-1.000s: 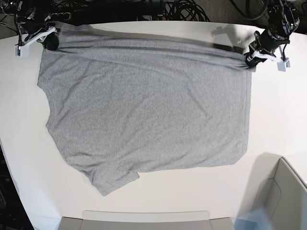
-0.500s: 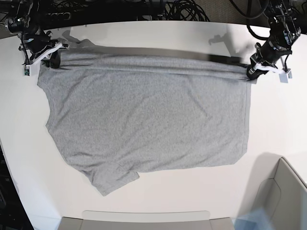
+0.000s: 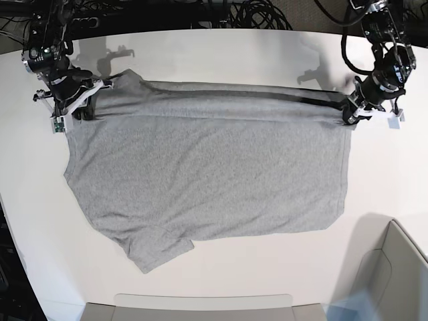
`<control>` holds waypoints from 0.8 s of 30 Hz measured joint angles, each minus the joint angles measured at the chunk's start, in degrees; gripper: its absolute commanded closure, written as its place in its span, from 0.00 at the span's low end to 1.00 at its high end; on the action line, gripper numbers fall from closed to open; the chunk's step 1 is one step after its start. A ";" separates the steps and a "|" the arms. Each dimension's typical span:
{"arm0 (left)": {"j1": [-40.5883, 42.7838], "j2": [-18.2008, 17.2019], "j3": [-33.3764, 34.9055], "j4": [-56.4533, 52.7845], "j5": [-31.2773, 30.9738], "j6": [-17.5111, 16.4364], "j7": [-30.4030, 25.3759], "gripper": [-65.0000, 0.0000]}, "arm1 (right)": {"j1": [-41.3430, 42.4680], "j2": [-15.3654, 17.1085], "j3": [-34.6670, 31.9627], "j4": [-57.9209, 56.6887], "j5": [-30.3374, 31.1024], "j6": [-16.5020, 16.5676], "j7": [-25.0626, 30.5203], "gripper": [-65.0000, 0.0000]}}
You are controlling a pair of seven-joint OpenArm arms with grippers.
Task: Fold the T-shirt properly
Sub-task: 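Lift the shoulders and fold them over toward the hem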
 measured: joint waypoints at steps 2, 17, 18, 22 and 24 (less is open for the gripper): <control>-1.33 -0.04 0.55 0.00 2.73 0.24 0.26 1.00 | 1.42 -0.13 -0.26 -0.31 -0.74 0.04 -0.17 1.00; -10.75 0.46 4.37 -7.02 13.05 0.00 0.22 1.00 | 10.84 0.85 -1.97 -10.60 -0.96 0.31 0.33 1.00; -11.08 0.55 4.37 -7.72 12.96 -0.04 0.15 1.00 | 11.32 1.44 -2.40 -11.41 -0.74 0.33 0.33 1.00; -12.87 0.55 4.37 -8.68 12.70 -0.04 -0.31 1.00 | 13.44 4.26 -7.04 -14.58 -1.38 0.24 0.55 1.00; -13.44 0.52 4.37 -9.03 12.72 -0.07 -1.88 1.00 | 14.78 4.22 -8.26 -15.82 -1.46 0.24 0.44 1.00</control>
